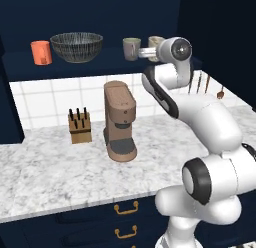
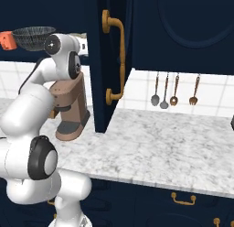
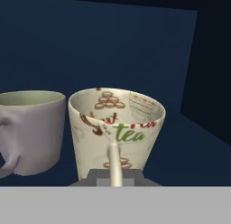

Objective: Gather all objects into one cabinet and sort the glasses and bowls to opposite sides.

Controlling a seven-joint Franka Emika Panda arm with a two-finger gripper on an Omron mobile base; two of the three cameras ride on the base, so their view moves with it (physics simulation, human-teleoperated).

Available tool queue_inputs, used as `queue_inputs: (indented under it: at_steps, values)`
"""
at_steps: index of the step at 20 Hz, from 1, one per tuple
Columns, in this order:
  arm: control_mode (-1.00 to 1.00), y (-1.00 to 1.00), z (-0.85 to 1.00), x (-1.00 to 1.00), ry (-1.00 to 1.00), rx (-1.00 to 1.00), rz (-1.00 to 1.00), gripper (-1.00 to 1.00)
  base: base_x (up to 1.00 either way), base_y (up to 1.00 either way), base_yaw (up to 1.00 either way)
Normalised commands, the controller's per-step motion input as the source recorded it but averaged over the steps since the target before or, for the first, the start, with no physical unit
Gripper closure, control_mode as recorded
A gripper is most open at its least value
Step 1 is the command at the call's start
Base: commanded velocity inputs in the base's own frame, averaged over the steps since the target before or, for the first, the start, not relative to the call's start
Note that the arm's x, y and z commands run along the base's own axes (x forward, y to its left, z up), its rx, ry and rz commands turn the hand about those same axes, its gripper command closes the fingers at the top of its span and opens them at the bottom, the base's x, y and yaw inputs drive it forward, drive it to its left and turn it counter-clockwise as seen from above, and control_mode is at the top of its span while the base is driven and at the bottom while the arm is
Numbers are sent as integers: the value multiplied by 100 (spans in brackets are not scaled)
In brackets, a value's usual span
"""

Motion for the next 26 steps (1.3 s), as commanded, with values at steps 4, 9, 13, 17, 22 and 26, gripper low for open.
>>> queue_inputs:
  at_steps: [4, 9, 13, 17, 22, 26]
  values:
    - [-100, 1, 0, 25, 0, 0, 0, 100, 0, 0, 0]
    - [-100, 3, 0, 17, 0, 0, 0, 100, 0, 0, 0]
    - [-100, 10, 0, 15, 0, 0, 0, -100, 0, 0, 0]
    - [-100, 0, 0, -1, -4, 0, 0, -100, 0, 0, 0]
    - [-100, 0, 4, -30, -14, 0, 0, -100, 0, 0, 0]
    - [-100, 0, 6, -57, -17, 0, 0, -100, 0, 0, 0]
